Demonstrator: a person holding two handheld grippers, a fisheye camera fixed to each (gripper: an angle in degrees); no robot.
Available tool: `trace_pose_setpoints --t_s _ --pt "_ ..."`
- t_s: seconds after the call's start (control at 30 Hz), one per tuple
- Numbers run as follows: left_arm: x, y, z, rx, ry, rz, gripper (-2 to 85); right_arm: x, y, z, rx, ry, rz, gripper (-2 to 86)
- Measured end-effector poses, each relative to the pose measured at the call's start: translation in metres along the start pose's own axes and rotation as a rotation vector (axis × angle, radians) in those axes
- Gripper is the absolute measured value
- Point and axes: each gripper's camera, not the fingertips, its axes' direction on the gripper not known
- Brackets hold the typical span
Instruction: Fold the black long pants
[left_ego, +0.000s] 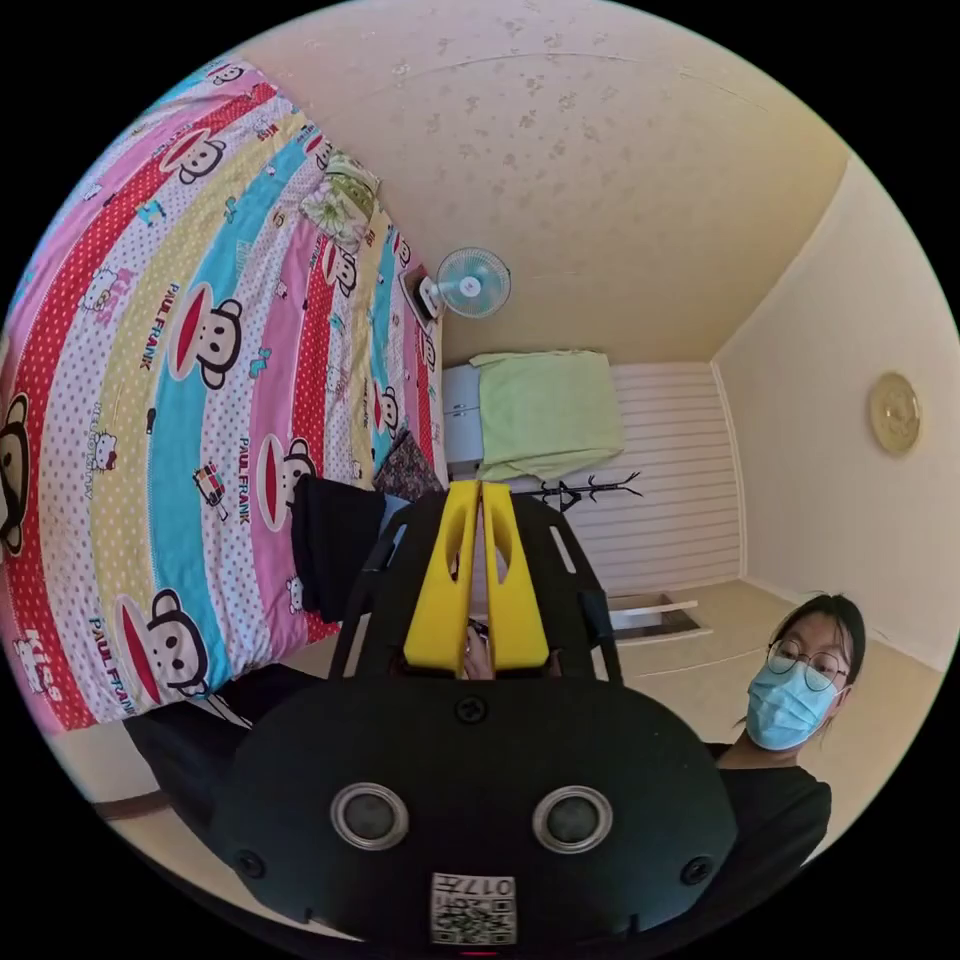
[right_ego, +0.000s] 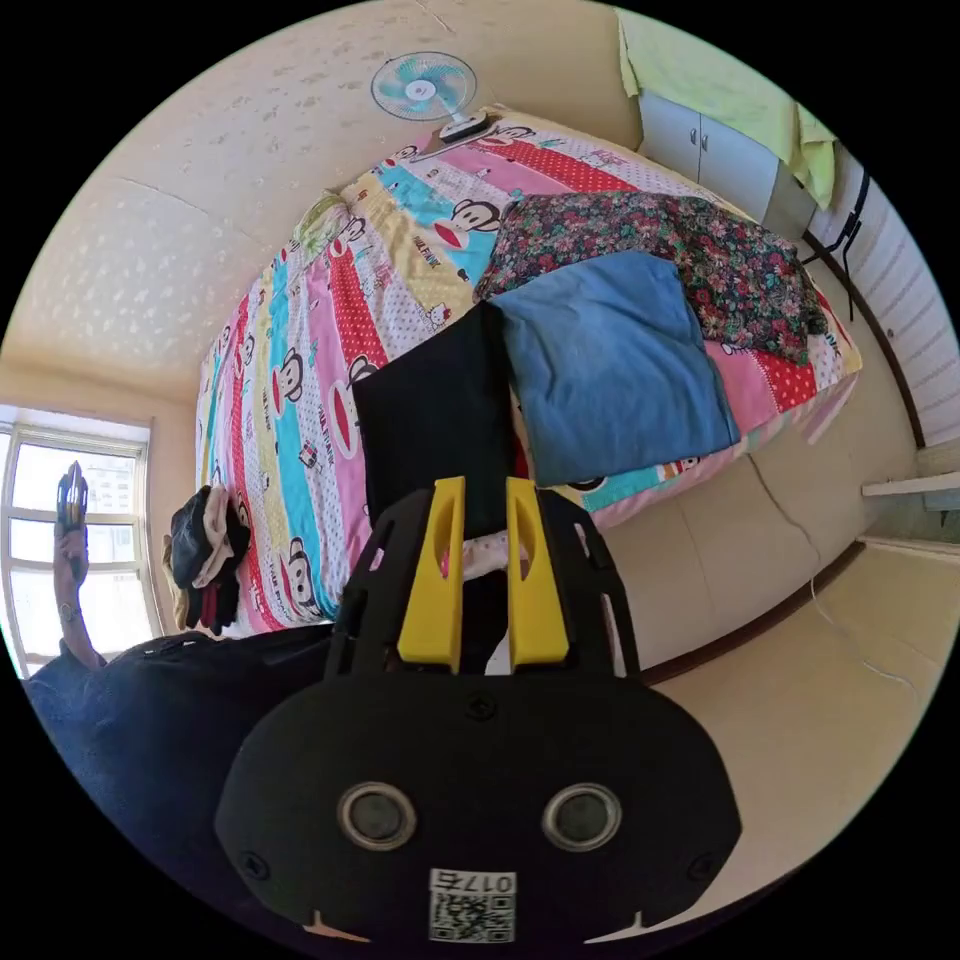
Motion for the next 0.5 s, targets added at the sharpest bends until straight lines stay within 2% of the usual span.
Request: trace_pose_setpoints --t_s 0.27,0.33,0.4,0.5 --pt "0.014 0.021 -0.032 0.258 -0.021 -0.018 -1.0 0.066 -0.100 0.120 -0.308 -0.140 0.045 11.9" --pt "0.012 0.033 -0.041 0.308 -0.034 -0.037 -1.0 0.074 -0.114 0.163 -0.468 -0.270 0.080 12.4" --pt "0.010 0.042 -0.047 0.346 -0.029 -0.049 -1.0 0.076 -0.125 0.168 -0.477 -0.256 0.105 12.4" --pt "0.005 0.057 -0.057 0.406 -0.017 -0.064 -1.0 0.070 -0.148 0.154 -0.538 -0.233 -0.034 10.1"
